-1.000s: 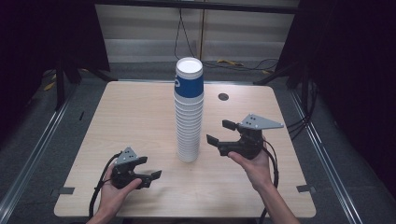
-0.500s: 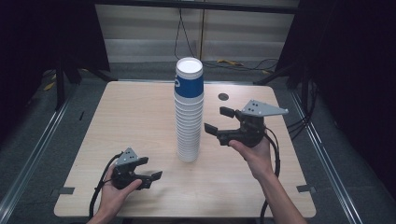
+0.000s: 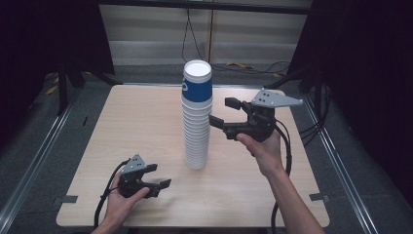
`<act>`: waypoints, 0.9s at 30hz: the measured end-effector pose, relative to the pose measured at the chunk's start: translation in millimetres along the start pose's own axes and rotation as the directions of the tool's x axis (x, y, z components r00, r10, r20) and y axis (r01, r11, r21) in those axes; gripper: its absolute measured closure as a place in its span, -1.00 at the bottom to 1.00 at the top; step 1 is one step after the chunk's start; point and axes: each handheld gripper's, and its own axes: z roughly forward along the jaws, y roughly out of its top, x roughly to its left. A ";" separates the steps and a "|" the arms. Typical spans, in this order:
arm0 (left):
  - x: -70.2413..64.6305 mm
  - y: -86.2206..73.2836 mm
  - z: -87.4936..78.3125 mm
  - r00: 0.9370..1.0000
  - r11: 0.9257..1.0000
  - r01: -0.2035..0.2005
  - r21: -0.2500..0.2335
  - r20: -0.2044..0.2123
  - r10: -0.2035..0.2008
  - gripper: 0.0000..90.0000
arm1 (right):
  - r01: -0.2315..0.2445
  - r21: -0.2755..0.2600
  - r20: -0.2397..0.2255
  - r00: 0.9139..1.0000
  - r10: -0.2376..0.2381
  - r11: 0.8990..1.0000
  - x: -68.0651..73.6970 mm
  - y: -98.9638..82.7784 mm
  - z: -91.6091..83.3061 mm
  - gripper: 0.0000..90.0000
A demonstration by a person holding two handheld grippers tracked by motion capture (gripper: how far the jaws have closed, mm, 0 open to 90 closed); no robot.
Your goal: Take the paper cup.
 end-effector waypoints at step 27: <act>0.9 -0.5 -0.5 1.000 1.000 0.020 -0.001 -0.004 -0.020 -0.55 | 0.042 0.037 -0.041 0.998 -0.041 0.998 -4.0 52.8 26.8 -0.62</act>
